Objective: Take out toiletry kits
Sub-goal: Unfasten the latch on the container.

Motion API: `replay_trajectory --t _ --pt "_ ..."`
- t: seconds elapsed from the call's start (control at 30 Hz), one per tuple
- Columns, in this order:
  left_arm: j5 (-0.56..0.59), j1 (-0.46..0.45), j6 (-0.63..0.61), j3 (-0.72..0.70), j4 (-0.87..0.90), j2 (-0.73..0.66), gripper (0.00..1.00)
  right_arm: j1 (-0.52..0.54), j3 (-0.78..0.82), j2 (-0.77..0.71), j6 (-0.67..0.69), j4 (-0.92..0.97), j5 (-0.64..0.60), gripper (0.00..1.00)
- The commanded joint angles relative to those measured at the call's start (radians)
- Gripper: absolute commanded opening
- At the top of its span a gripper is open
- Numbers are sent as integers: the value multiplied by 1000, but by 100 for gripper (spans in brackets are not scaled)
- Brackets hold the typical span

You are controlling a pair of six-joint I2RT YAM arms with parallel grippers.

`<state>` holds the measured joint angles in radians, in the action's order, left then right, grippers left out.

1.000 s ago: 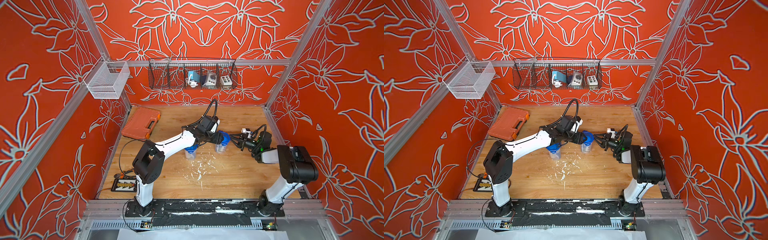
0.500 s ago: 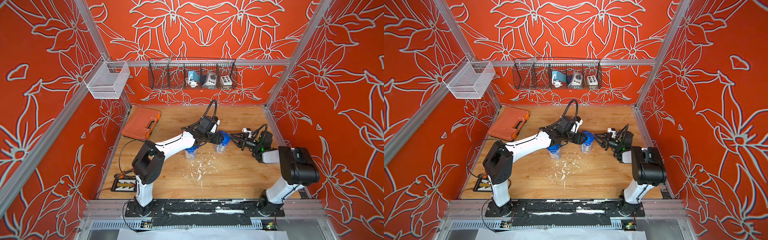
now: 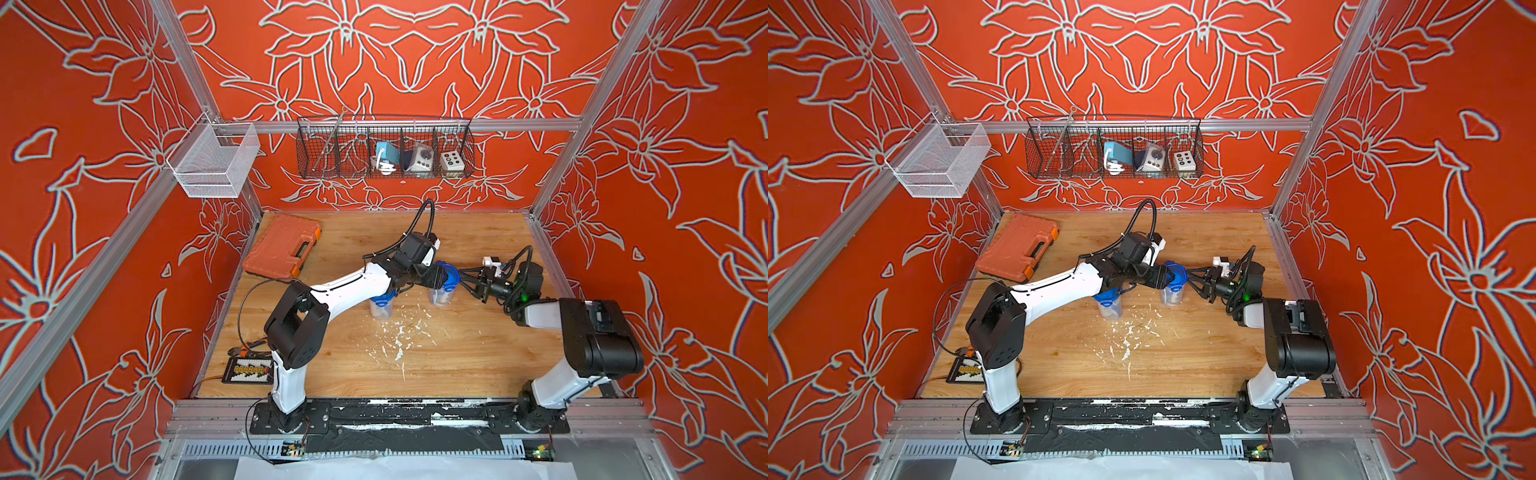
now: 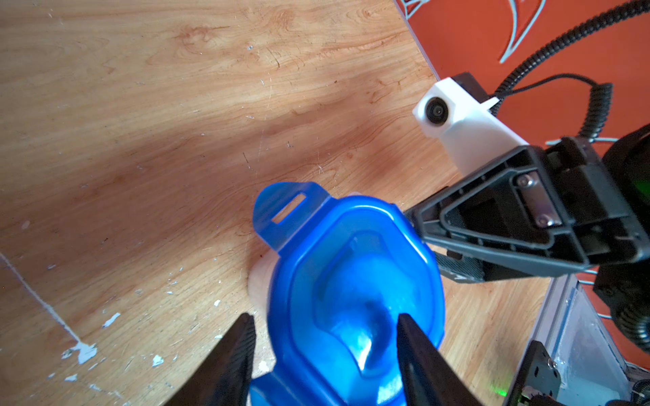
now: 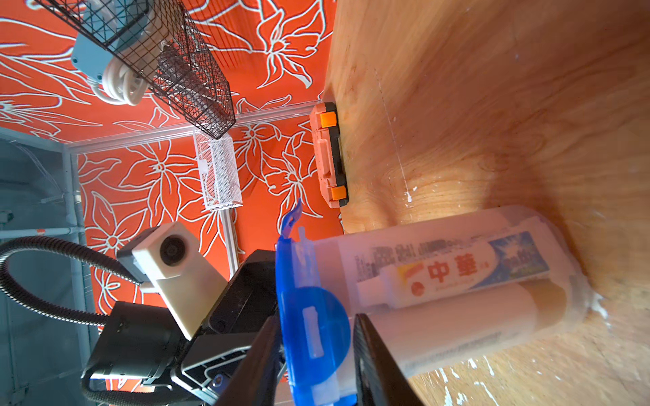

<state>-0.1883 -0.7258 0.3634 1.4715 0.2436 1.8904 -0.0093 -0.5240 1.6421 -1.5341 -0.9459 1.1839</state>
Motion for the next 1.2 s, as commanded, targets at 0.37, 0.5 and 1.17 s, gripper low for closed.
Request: replay_trajectory --t 0.37,0.5,1.17 --pt "84 0 -32 -113 222 81 59 0 15 97 -337 -450 -38 23" --pt "84 0 -28 -141 208 71 59 -3 -14 87 -352 -443 -38 22" --pt "-29 -1 57 182 257 20 76 -15 -310 -342 849 1389 -327 40"
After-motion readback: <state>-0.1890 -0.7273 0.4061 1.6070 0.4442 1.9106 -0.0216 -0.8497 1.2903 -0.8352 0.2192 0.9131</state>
